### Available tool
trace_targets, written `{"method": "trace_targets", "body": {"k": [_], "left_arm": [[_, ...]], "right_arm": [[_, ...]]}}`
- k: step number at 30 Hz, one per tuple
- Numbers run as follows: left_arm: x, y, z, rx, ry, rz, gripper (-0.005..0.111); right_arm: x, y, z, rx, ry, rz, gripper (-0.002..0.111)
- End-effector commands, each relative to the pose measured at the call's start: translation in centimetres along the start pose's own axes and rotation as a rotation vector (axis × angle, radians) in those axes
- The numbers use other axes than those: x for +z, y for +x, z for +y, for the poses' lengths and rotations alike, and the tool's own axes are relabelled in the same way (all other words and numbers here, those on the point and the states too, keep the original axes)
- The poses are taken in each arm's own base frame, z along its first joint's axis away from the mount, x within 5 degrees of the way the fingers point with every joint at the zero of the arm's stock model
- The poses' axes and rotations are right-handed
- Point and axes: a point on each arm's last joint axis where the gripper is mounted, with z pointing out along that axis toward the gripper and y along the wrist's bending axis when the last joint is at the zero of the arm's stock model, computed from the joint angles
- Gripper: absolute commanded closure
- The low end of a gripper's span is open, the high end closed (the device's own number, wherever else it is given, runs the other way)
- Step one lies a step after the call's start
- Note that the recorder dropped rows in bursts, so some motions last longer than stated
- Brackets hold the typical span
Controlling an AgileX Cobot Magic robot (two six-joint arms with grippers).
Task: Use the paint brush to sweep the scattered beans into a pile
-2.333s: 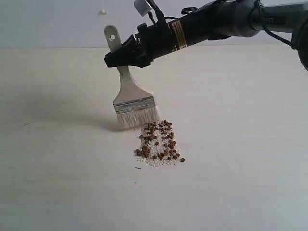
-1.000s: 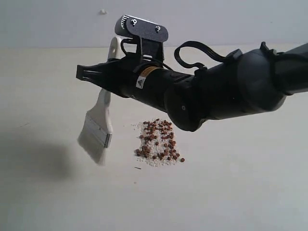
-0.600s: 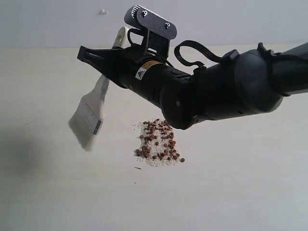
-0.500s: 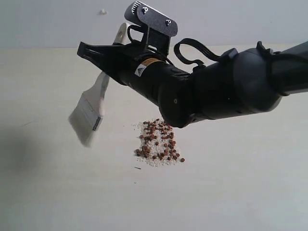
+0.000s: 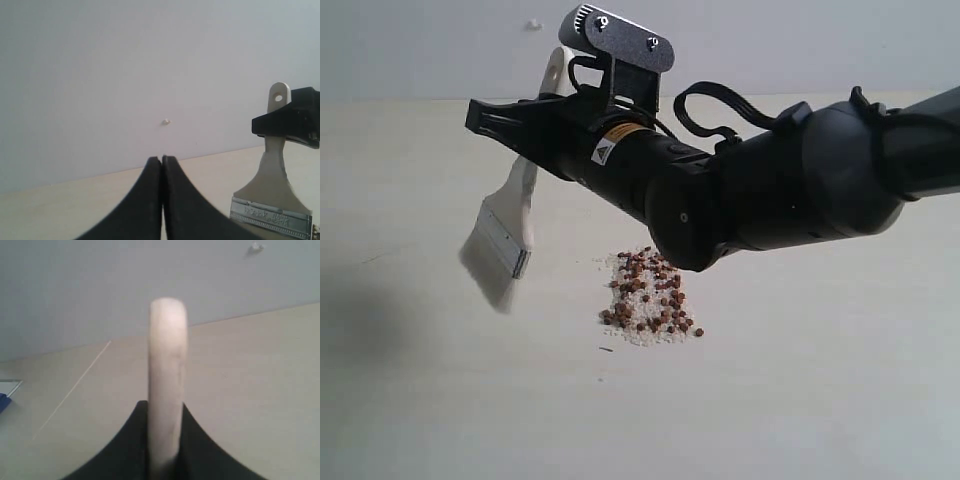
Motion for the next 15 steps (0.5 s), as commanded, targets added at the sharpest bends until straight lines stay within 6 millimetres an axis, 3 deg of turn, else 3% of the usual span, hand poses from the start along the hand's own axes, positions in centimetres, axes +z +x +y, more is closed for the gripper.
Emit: {"method": "trace_targets", "body": {"k": [1, 15], "left_arm": [[-0.06, -0.09, 0.02, 0.005, -0.004, -0.007, 0.107], [-0.06, -0.09, 0.02, 0.005, -0.004, -0.007, 0.107]], "right_arm": [[-0.16, -0.6, 0.53, -0.013, -0.021, -0.021, 0.108], [-0.29, -1.53, 0.87, -0.102, -0.047, -0.115, 0.108]]}}
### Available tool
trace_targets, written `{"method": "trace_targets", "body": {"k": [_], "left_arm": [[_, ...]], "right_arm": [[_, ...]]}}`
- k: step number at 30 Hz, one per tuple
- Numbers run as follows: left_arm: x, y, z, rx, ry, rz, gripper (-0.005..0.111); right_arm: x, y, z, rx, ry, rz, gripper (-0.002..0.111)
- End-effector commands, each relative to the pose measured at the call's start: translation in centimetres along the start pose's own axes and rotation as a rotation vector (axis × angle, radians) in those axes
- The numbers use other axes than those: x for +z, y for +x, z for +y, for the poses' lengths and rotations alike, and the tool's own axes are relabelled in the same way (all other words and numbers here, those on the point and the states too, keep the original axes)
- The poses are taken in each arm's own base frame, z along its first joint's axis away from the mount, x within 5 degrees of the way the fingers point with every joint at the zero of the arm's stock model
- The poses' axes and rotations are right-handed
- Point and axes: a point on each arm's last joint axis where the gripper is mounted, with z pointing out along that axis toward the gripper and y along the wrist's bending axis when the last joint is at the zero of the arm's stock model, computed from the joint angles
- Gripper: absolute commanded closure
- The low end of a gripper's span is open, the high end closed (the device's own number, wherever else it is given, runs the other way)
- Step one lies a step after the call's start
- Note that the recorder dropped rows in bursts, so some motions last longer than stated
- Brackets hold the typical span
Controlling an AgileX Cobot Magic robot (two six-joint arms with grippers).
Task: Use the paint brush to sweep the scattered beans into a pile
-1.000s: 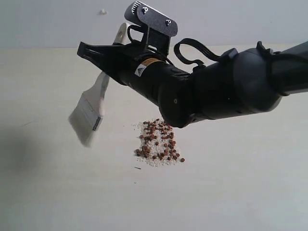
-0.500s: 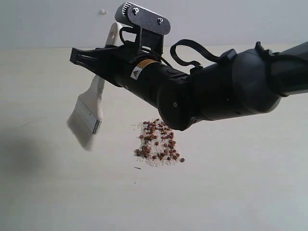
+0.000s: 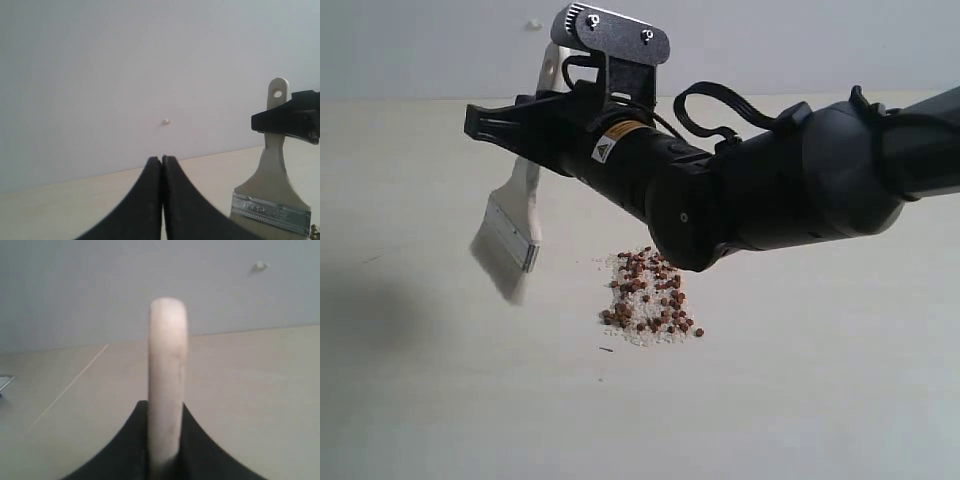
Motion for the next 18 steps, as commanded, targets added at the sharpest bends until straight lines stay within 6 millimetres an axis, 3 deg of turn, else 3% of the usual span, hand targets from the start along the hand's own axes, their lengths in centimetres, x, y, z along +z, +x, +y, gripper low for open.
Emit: {"method": "trace_targets", "body": {"k": [1, 5, 10, 15, 18], "left_arm": [[-0.1, -0.1, 0.0, 0.005, -0.004, -0.007, 0.107], [-0.1, -0.1, 0.0, 0.005, -0.004, -0.007, 0.107], [-0.1, -0.1, 0.0, 0.005, -0.004, -0.007, 0.107], [-0.1, -0.1, 0.0, 0.005, -0.004, -0.007, 0.107], [-0.1, -0.1, 0.0, 0.005, -0.004, -0.007, 0.107]], "right_arm": [[-0.3, -1.5, 0.7, -0.011, -0.037, -0.097, 0.108], [-0.6, -2.5, 1.0, -0.009, -0.058, -0.18, 0.108], [-0.7, -2.7, 1.1, -0.007, -0.05, -0.165, 0.108], [-1.0, -2.5, -1.7, 0.157, 0.249, -0.179, 0.108], [-1.0, -2.7, -1.9, 0.031, 0.277, -0.178, 0.108]]}}
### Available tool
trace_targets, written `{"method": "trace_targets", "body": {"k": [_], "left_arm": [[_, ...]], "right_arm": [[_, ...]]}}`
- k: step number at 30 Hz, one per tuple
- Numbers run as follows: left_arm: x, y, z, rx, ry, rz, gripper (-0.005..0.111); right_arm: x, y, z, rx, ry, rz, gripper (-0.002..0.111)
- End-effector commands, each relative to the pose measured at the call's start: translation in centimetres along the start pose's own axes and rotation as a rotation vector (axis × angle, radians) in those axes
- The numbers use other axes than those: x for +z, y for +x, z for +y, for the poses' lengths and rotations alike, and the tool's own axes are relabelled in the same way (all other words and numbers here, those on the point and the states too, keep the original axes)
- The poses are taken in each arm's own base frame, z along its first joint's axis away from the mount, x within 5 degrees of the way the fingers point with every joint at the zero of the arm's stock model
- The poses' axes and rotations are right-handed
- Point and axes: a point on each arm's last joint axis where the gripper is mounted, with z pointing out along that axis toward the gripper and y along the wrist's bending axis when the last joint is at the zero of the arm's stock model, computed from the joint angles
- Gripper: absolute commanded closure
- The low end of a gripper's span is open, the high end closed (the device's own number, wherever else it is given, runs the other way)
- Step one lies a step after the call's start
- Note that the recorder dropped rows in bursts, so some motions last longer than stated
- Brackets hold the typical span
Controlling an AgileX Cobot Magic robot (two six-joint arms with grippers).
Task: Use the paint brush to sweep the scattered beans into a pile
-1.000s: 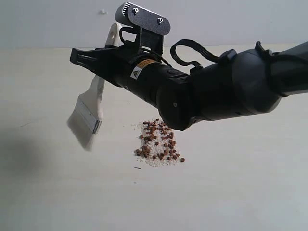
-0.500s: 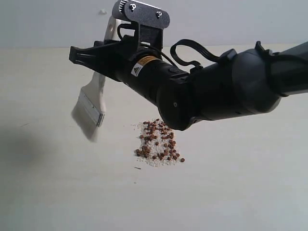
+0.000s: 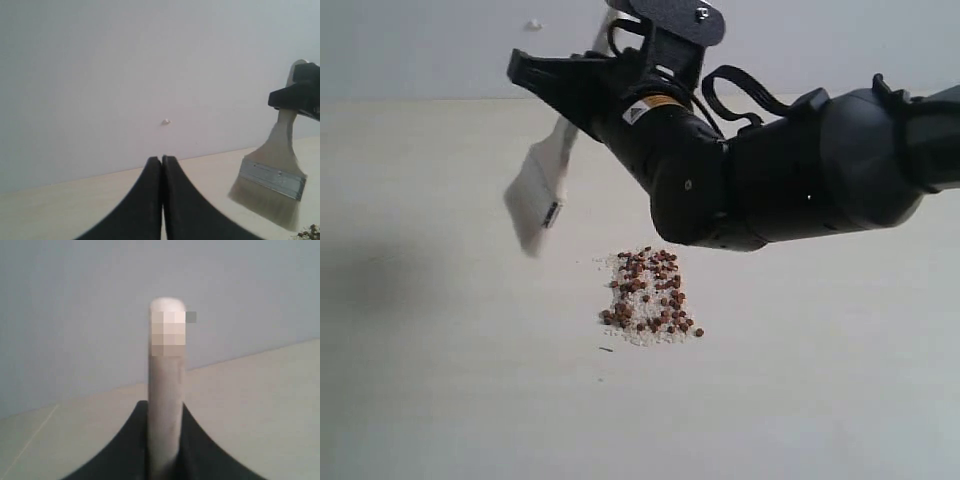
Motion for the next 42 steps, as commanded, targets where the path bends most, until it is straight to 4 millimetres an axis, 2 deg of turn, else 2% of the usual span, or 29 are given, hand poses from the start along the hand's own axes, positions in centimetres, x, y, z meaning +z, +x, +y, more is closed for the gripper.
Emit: {"method": "trace_targets", "body": {"k": [1, 5, 9, 12, 20, 27, 33, 38, 42], "left_arm": [[-0.1, -0.1, 0.0, 0.005, -0.004, -0.007, 0.107], [-0.1, -0.1, 0.0, 0.005, -0.004, -0.007, 0.107], [-0.1, -0.1, 0.0, 0.005, -0.004, -0.007, 0.107], [-0.1, -0.1, 0.0, 0.005, -0.004, -0.007, 0.107], [-0.1, -0.1, 0.0, 0.005, -0.004, -0.007, 0.107], [-0.1, -0.1, 0.0, 0.005, -0.004, -0.007, 0.107], [-0.1, -0.1, 0.0, 0.005, -0.004, -0.007, 0.107], [-0.1, -0.1, 0.0, 0.005, -0.004, -0.007, 0.107], [-0.1, -0.1, 0.0, 0.005, -0.004, -0.007, 0.107]], "right_arm": [[0.0, -0.7, -0.2, -0.089, 0.077, -0.038, 0.108], [0.3, -0.9, 0.4, -0.062, 0.132, -0.074, 0.108], [0.9, -0.4, 2.3, -0.139, 0.204, -0.104, 0.108], [1.3, 0.3, 3.0, -0.171, 0.334, -0.114, 0.108], [3.0, 2.6, 2.7, -0.113, 0.574, -0.146, 0.108], [4.0, 3.5, 2.3, -0.169, 0.72, -0.146, 0.108], [4.7, 3.3, 3.1, -0.213, 0.664, -0.156, 0.108], [5.3, 3.3, 4.1, -0.143, 0.525, -0.185, 0.108], [5.2, 3.7, 4.2, -0.126, 0.517, -0.164, 0.108]]}}
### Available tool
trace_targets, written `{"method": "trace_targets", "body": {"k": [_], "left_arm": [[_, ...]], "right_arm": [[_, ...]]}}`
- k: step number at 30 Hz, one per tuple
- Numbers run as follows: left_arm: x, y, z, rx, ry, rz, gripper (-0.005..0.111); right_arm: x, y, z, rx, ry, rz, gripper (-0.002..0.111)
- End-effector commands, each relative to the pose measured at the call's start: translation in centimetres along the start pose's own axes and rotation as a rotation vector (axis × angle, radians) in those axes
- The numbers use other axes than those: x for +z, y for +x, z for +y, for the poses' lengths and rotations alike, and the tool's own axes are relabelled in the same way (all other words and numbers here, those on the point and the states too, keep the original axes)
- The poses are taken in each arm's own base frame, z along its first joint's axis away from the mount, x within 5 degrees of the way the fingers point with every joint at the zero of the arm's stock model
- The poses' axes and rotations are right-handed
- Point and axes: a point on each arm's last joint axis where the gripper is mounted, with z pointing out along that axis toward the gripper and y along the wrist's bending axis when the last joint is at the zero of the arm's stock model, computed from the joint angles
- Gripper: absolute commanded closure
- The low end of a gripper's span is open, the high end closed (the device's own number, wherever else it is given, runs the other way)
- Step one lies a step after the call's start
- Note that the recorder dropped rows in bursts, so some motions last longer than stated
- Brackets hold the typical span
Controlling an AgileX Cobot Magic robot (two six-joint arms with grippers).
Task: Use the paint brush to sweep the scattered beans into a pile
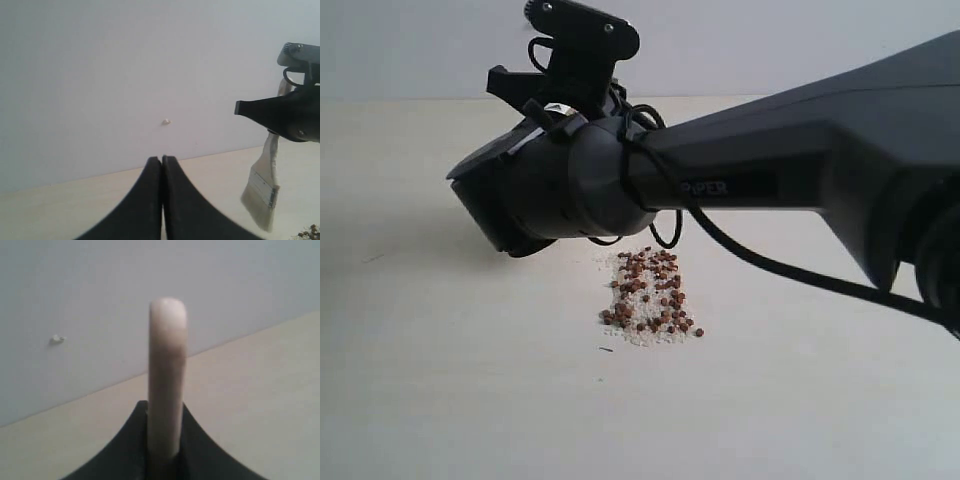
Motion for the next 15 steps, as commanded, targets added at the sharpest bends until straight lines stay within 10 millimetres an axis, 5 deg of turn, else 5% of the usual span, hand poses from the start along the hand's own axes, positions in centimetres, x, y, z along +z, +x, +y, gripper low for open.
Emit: {"method": "trace_targets", "body": {"k": [1, 15], "left_arm": [[-0.1, -0.1, 0.0, 0.005, -0.004, -0.007, 0.107], [-0.1, -0.1, 0.0, 0.005, -0.004, -0.007, 0.107]], "right_arm": [[-0.5, 0.0, 0.6, 0.014, -0.039, 0.002, 0.108], [-1.0, 0.5, 0.6, -0.085, -0.018, -0.12, 0.108]]}}
